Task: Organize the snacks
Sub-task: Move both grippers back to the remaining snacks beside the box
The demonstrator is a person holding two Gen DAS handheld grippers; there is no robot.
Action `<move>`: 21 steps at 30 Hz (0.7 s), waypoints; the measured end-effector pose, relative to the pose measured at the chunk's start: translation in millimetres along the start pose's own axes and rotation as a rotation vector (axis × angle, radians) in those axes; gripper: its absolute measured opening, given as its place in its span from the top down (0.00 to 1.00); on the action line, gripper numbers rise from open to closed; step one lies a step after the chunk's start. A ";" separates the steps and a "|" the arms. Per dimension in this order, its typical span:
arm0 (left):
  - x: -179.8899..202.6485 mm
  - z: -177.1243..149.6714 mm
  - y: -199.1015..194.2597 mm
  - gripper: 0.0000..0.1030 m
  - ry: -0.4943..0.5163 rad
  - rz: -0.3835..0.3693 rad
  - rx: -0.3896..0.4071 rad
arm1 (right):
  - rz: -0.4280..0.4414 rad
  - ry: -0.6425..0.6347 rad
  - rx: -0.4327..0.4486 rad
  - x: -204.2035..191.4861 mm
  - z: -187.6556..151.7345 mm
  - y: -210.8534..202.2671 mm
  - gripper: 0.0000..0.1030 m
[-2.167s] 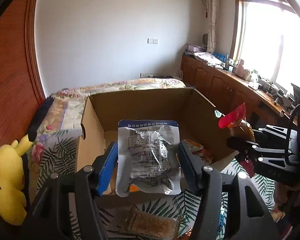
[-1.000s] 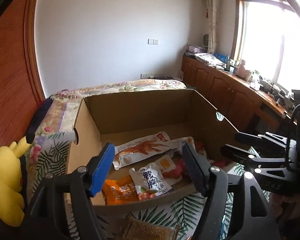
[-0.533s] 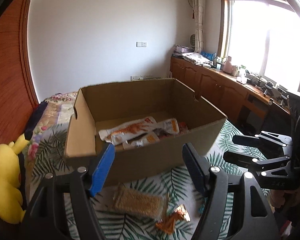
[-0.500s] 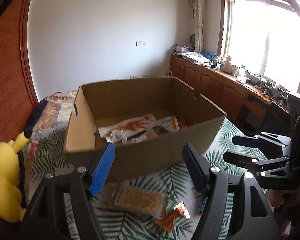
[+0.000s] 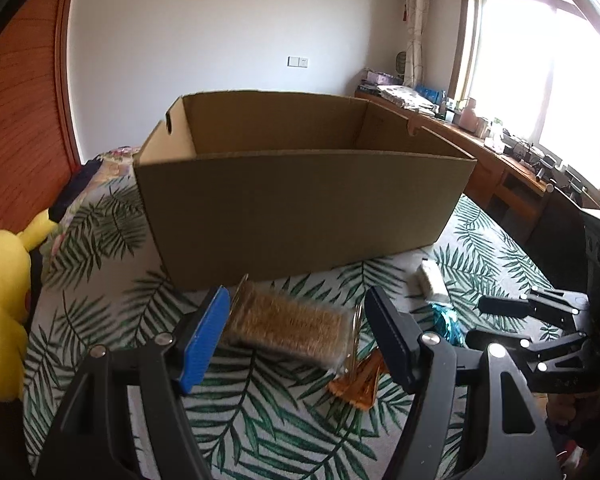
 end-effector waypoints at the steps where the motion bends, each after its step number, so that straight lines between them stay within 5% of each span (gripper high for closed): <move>1: -0.8 -2.5 0.0 0.31 -0.003 0.002 0.002 | 0.007 0.010 -0.010 -0.1 -4.1 2.3 0.45; 14: -8.7 -22.3 17.7 0.31 -0.014 0.013 -0.061 | 0.041 0.049 -0.064 -6.4 -3.3 22.4 0.45; 21: -1.0 -18.3 25.9 0.31 -0.033 0.016 -0.071 | -0.047 -0.005 -0.073 -5.3 3.4 29.7 0.52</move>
Point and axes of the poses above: each gripper's, at about its wrist camera, not at the fingertips, and y roughly the way its jaws point, x to its right, z to its top, the point moved 4 cm from there along y, roughly the way its jaws point, and after that the axes turned 3 degrees about x, right-handed, at the moved point
